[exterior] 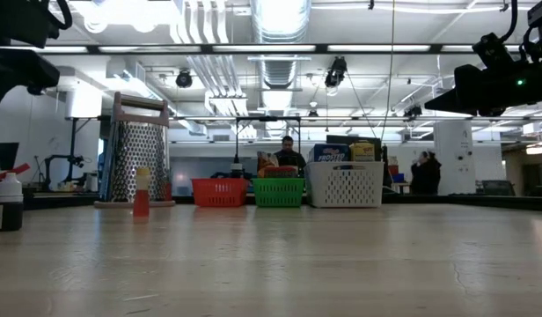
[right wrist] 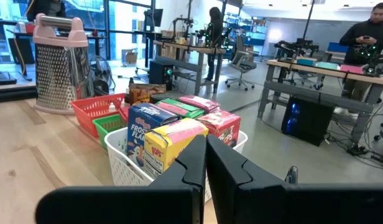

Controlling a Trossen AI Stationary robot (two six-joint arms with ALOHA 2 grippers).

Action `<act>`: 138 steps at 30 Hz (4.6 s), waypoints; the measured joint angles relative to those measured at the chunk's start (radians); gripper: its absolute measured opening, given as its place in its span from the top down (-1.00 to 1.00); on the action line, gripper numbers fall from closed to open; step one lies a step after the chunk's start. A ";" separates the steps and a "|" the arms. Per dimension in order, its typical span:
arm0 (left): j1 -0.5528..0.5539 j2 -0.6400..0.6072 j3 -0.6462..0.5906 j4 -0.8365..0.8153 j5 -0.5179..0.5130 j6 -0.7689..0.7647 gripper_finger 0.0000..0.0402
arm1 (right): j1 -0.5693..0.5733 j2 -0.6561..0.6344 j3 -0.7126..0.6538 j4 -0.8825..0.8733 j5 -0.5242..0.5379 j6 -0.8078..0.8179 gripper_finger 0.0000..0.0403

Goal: Pick & Place Kitchen Items
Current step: Put the large yellow food coloring bottle into the red bin

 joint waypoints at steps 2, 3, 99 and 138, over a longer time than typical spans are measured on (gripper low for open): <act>0.000 0.000 -0.001 0.002 0.008 0.000 0.04 | 0.000 0.000 0.000 0.000 0.000 0.000 0.96; 0.000 0.000 -0.001 0.003 0.010 0.000 0.06 | 0.000 0.000 0.000 0.000 0.000 0.000 0.96; 1.032 0.449 1.060 -0.218 -0.004 0.826 0.33 | 0.000 0.000 0.000 0.000 0.000 0.000 0.96; 1.300 0.797 1.113 -0.166 -0.005 0.960 0.32 | 0.000 0.000 0.000 0.000 0.000 0.000 0.96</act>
